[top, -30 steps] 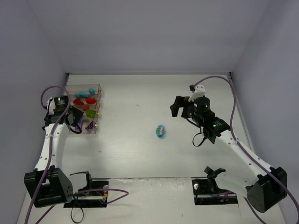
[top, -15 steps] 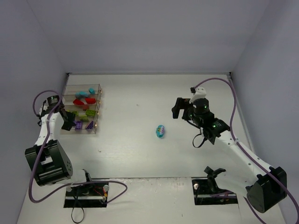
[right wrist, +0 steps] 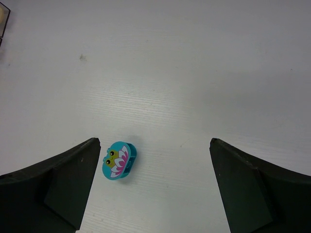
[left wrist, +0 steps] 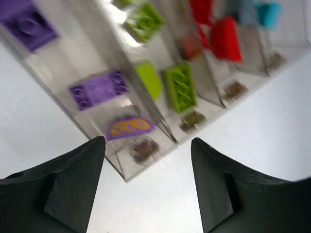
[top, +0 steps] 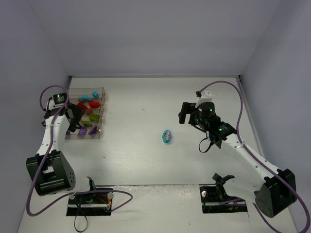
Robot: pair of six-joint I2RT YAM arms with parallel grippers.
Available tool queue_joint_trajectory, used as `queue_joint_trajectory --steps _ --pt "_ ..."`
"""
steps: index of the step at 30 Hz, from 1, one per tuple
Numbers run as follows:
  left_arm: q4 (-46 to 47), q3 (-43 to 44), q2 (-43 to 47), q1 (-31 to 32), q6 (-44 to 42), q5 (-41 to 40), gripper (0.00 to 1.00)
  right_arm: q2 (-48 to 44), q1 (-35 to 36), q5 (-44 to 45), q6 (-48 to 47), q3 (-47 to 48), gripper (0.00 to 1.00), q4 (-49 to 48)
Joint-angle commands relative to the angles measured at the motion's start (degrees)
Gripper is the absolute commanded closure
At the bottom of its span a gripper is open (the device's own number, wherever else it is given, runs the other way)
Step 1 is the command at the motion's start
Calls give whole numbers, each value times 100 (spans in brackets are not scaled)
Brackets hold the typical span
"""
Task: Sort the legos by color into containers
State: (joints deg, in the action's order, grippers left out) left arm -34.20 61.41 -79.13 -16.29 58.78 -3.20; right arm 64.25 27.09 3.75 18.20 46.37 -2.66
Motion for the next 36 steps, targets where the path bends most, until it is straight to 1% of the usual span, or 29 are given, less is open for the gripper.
queue_joint_trajectory --steps 1,2,3,4,6,7,8,9,10,12,13,17,21,23,26,28,34,36 --pt "438 695 302 1262 -1267 720 35 44 24 231 -70 144 8 -385" --pt "518 697 302 1269 -1273 724 35 44 24 232 -71 153 8 -385" --pt "589 784 198 1521 -1473 864 32 61 33 232 -79 162 8 -385" --pt "737 794 127 2063 -1588 1352 31 70 33 232 -71 171 8 -385" --pt "1090 829 -136 2489 -1677 1830 30 79 24 205 -79 197 8 -376" --pt "1404 820 -233 2926 -1712 2223 29 70 33 188 -79 206 8 -367" --pt "1442 855 -321 3165 -1773 2288 29 62 24 196 -79 215 8 -367" --pt "1451 986 -531 3394 -1800 2289 29 53 33 214 -88 223 8 -359" --pt "1503 1048 -646 3857 -1818 2272 29 35 33 231 -88 223 8 -341" --pt "1460 1232 -998 4282 -1783 2149 28 9 33 372 -71 232 8 -306" --pt "1451 1416 -1121 4658 -1722 2079 28 -9 33 433 -62 232 8 -262" --pt "1258 1979 -1928 5345 -1432 1640 28 -79 33 960 87 223 8 -95" --pt "1047 2542 -2527 5812 -1378 1341 28 -167 -2 1452 263 188 7 116" --pt "635 2945 -2860 6031 -1492 1095 27 -219 -55 1550 351 127 7 213" --pt "177 3228 -3203 6190 -1502 743 27 -386 -116 1664 439 30 6 239" --pt "-16 3263 -3327 6226 -1458 620 27 -457 -160 1682 448 -40 6 405" --pt "-350 3281 -3582 6384 -1370 452 28 -580 -362 1612 553 -163 5 450" --pt "-351 3264 -3626 6454 -1361 461 30 -545 -406 1559 588 -181 5 441"
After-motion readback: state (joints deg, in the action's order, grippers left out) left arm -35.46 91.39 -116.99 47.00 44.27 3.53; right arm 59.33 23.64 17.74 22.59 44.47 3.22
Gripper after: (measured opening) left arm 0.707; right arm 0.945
